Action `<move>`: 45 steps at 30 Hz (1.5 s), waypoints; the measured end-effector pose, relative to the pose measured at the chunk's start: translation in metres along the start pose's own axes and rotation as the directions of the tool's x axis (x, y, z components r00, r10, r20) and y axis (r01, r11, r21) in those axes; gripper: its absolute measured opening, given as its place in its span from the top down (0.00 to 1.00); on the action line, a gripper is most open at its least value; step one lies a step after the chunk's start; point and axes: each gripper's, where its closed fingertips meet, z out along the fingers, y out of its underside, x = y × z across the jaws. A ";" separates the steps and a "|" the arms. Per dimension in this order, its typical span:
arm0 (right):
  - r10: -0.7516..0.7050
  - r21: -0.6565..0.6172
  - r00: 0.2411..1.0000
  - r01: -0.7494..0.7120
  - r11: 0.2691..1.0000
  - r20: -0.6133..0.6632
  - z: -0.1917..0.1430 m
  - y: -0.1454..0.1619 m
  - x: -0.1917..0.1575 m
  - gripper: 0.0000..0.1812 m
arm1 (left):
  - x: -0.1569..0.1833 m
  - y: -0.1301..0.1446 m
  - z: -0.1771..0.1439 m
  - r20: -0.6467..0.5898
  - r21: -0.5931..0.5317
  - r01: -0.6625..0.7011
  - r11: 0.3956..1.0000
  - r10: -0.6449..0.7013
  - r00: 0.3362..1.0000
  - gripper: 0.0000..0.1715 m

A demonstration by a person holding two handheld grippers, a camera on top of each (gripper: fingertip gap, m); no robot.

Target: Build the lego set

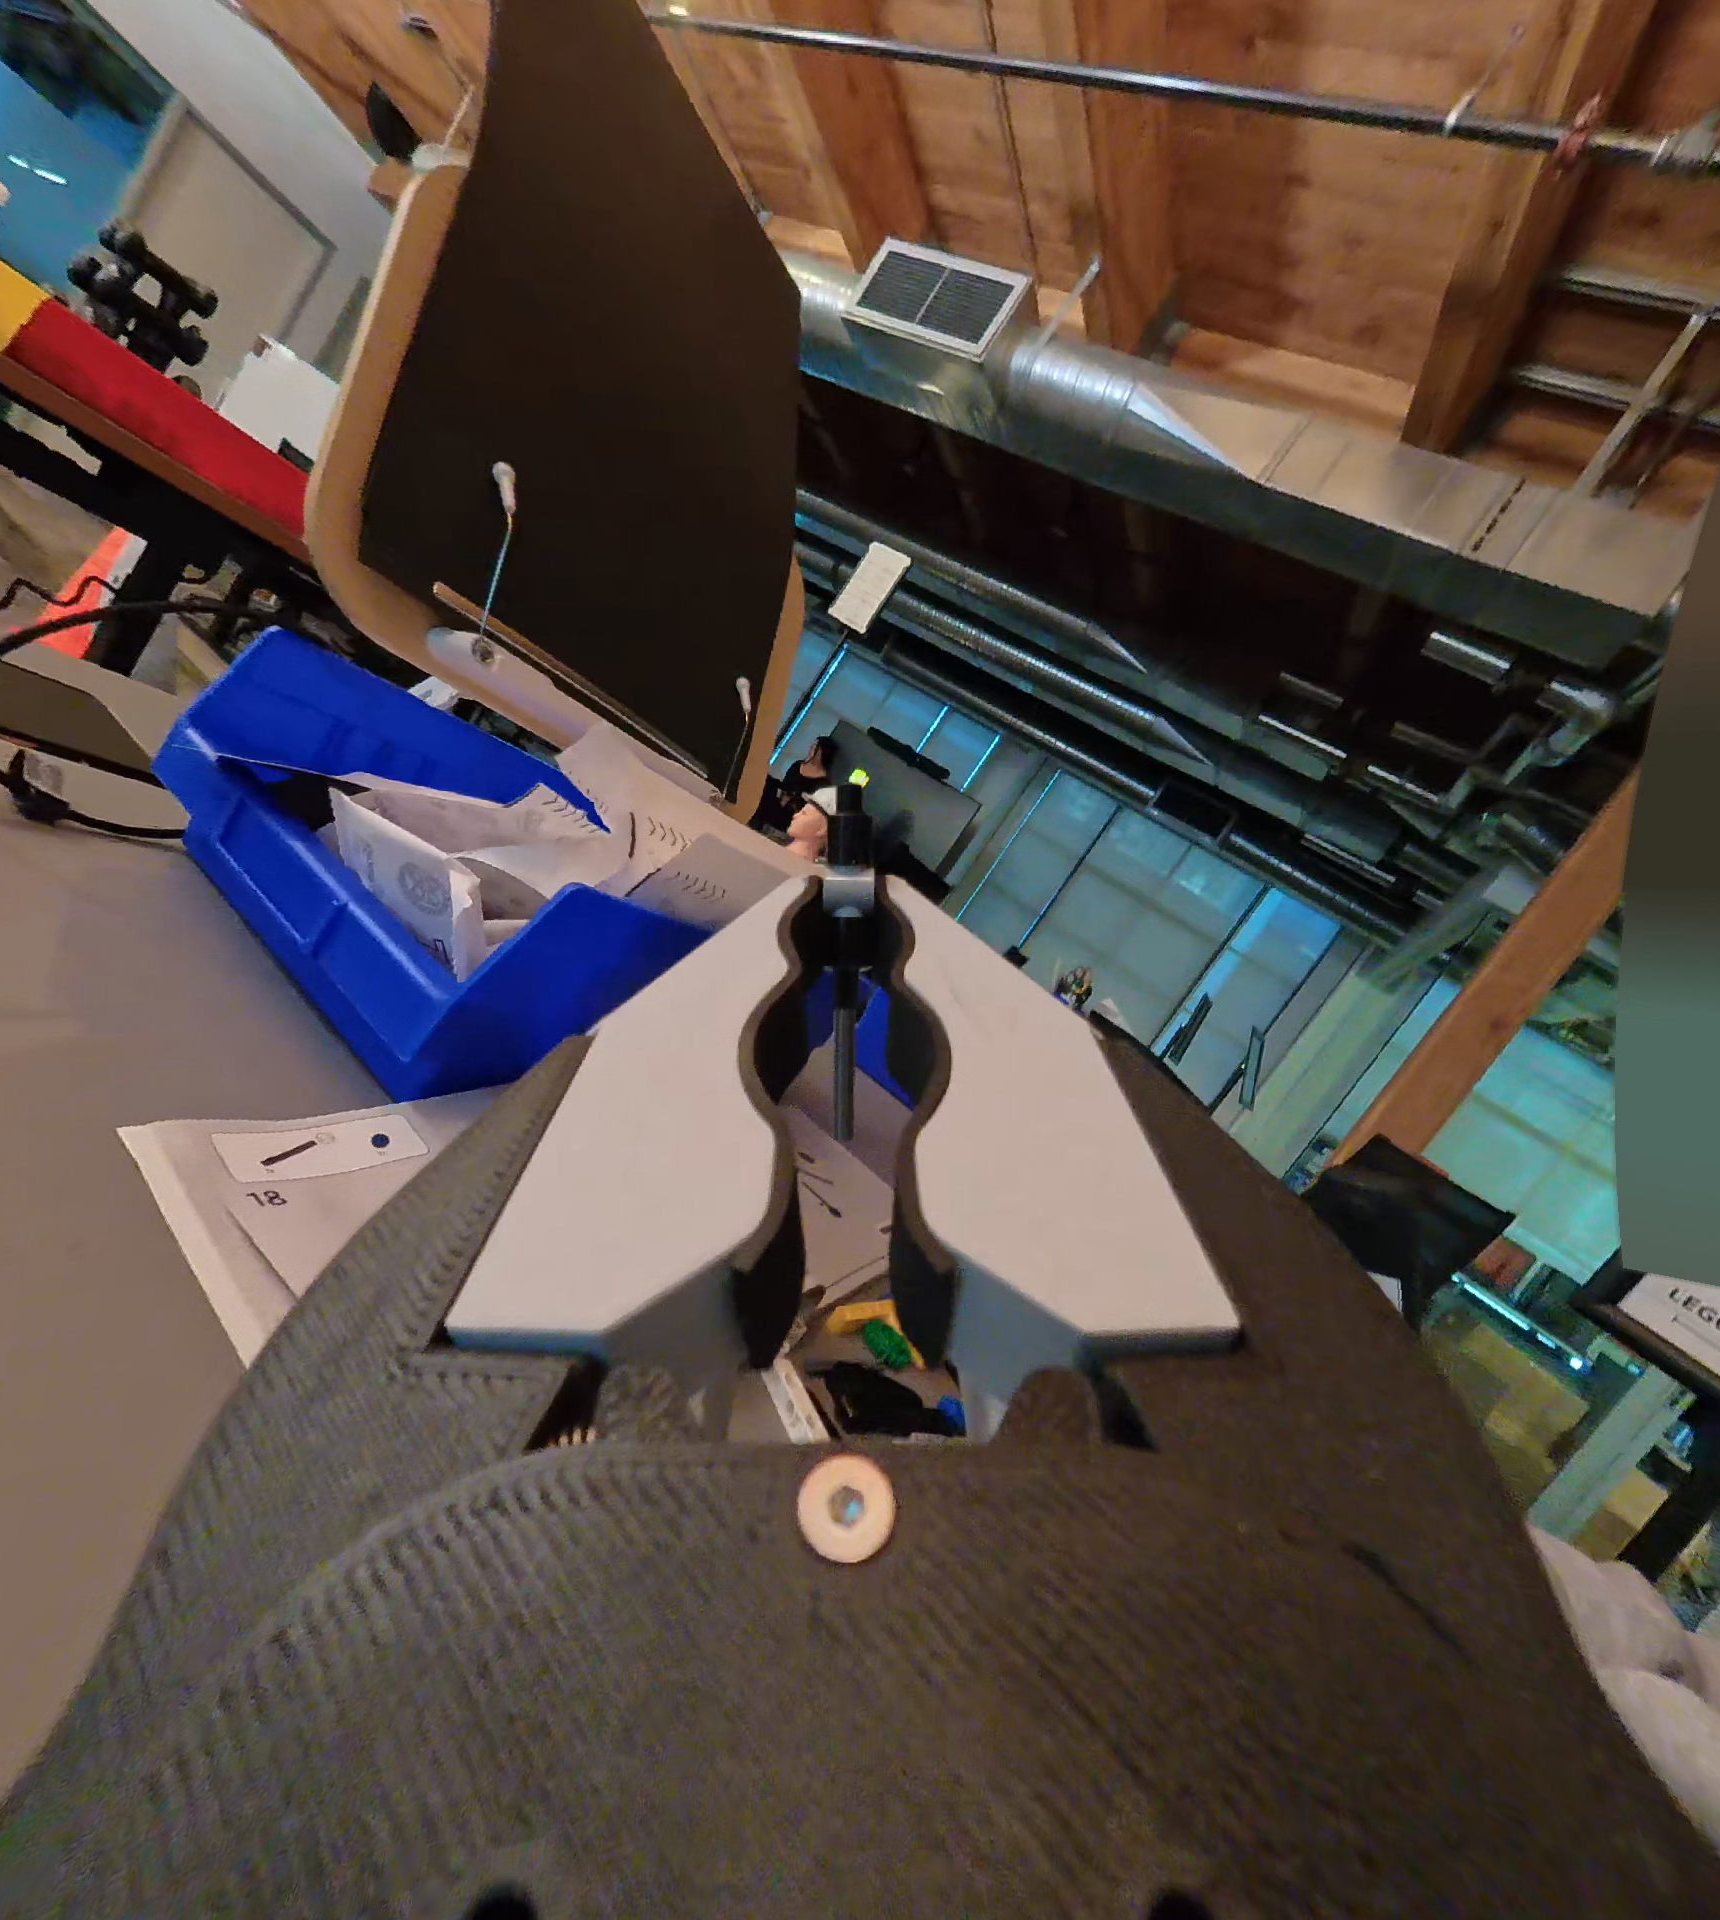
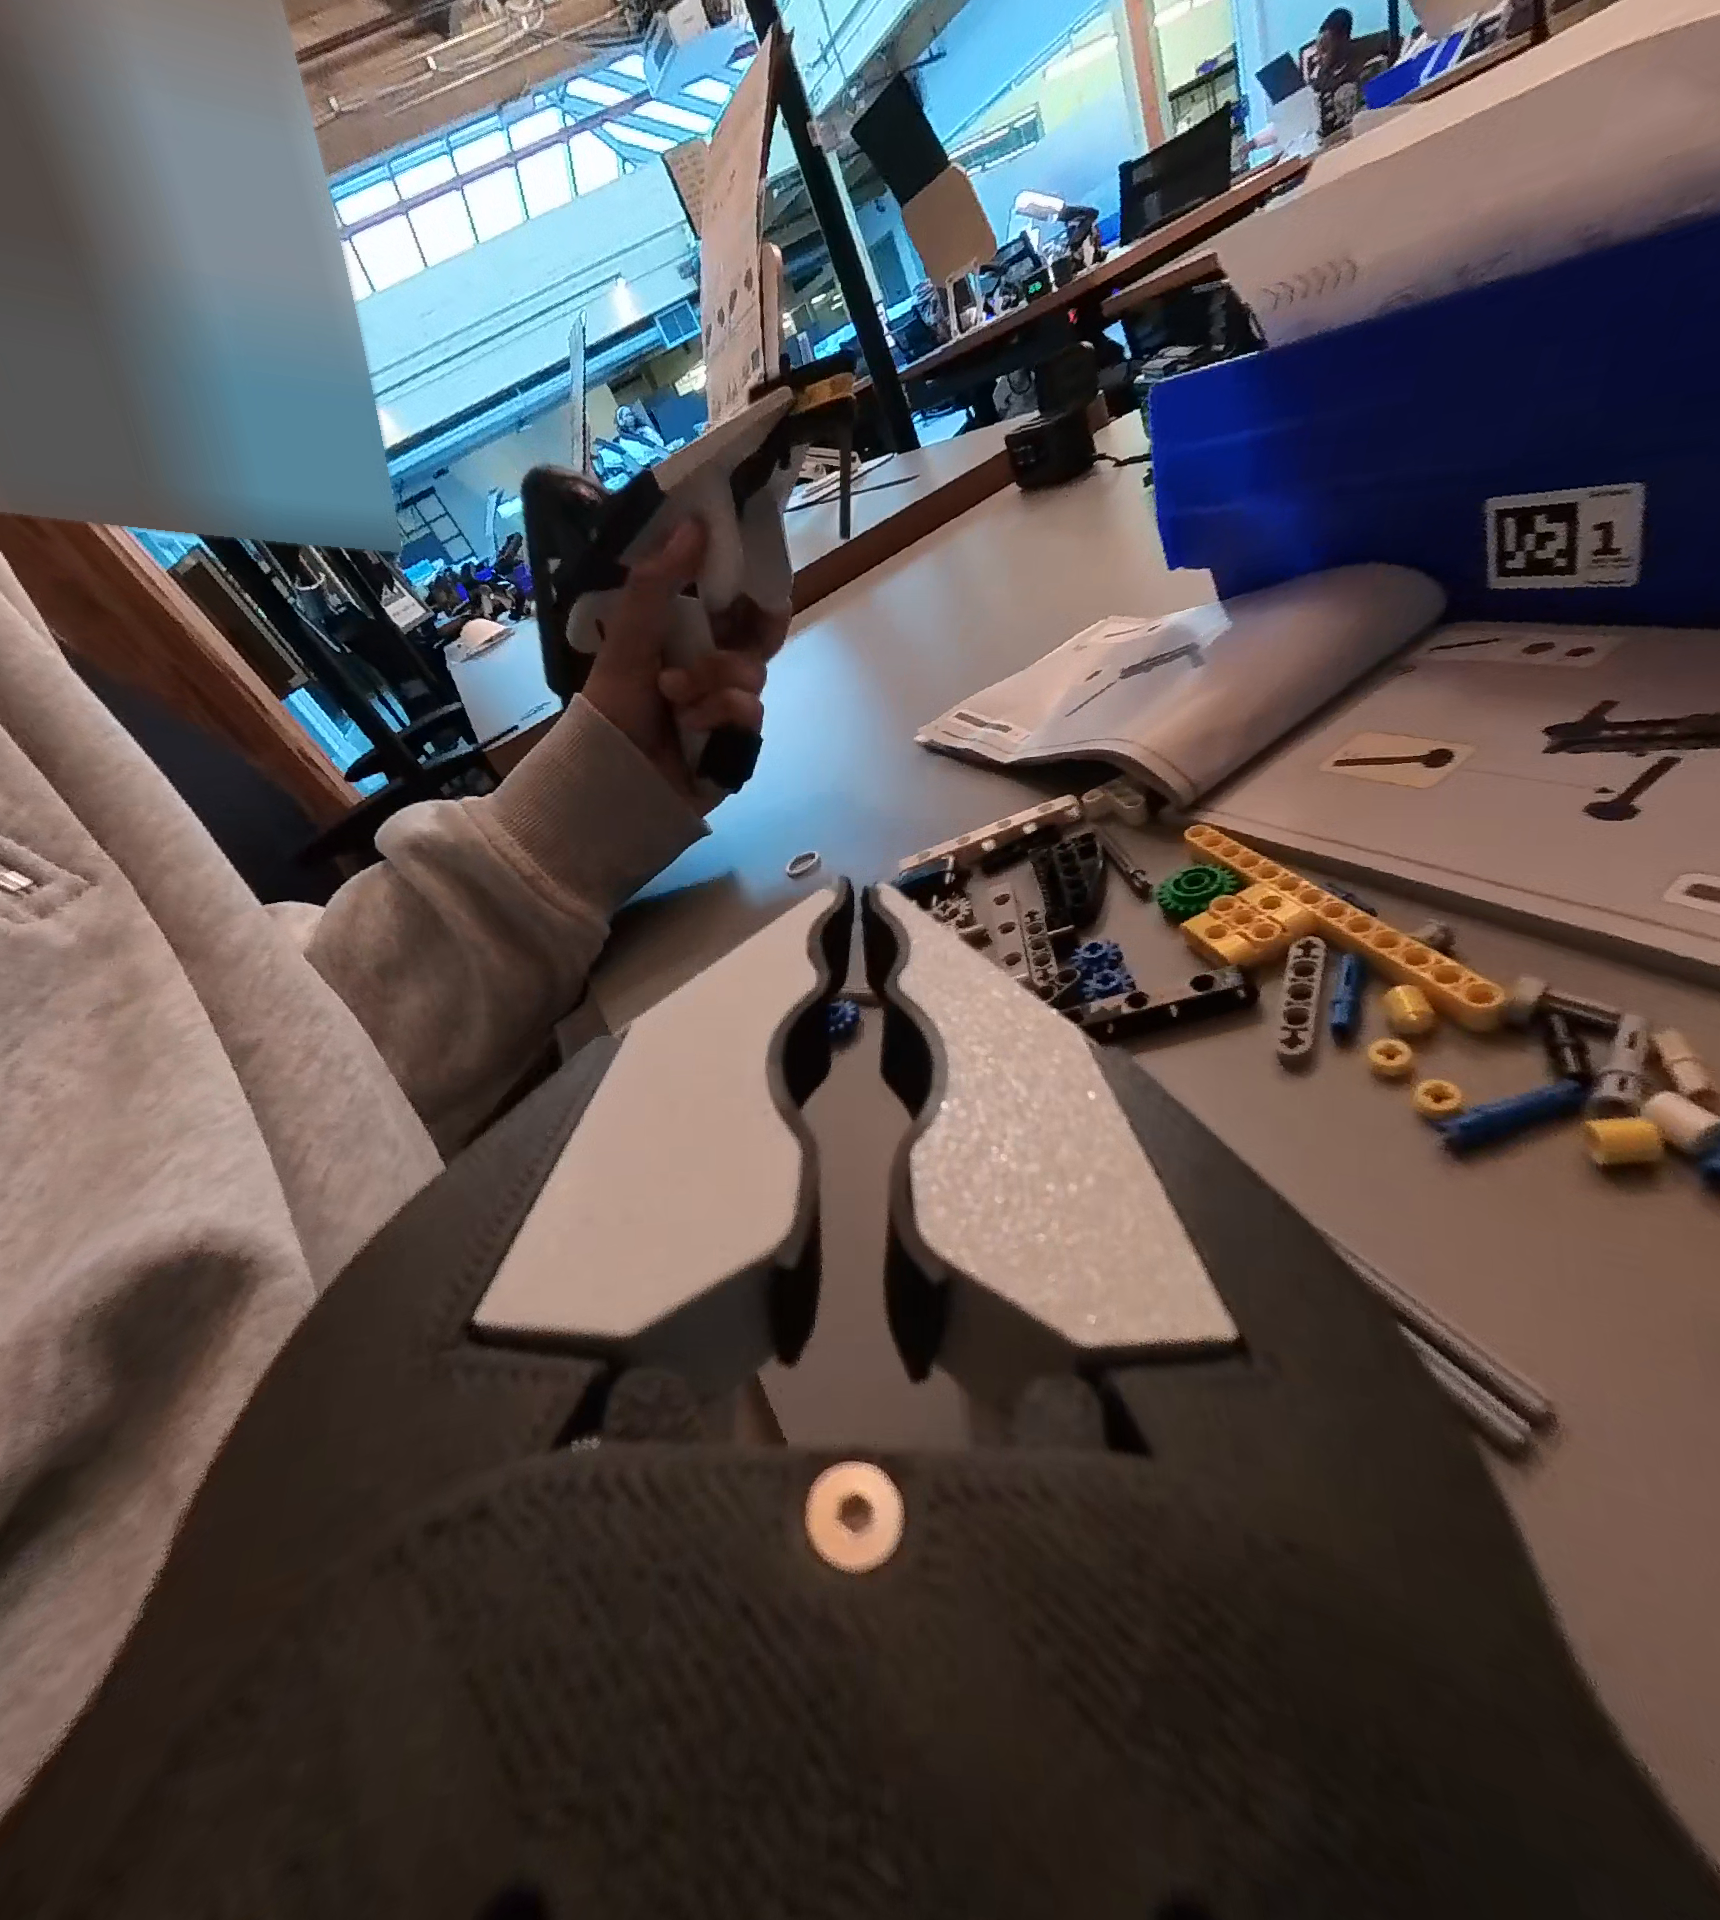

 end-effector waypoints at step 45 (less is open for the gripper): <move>0.016 0.001 1.000 -0.016 1.000 0.004 -0.001 0.000 0.000 1.00 | -0.024 -0.015 -0.015 0.113 0.112 0.050 0.992 -0.062 0.992 0.96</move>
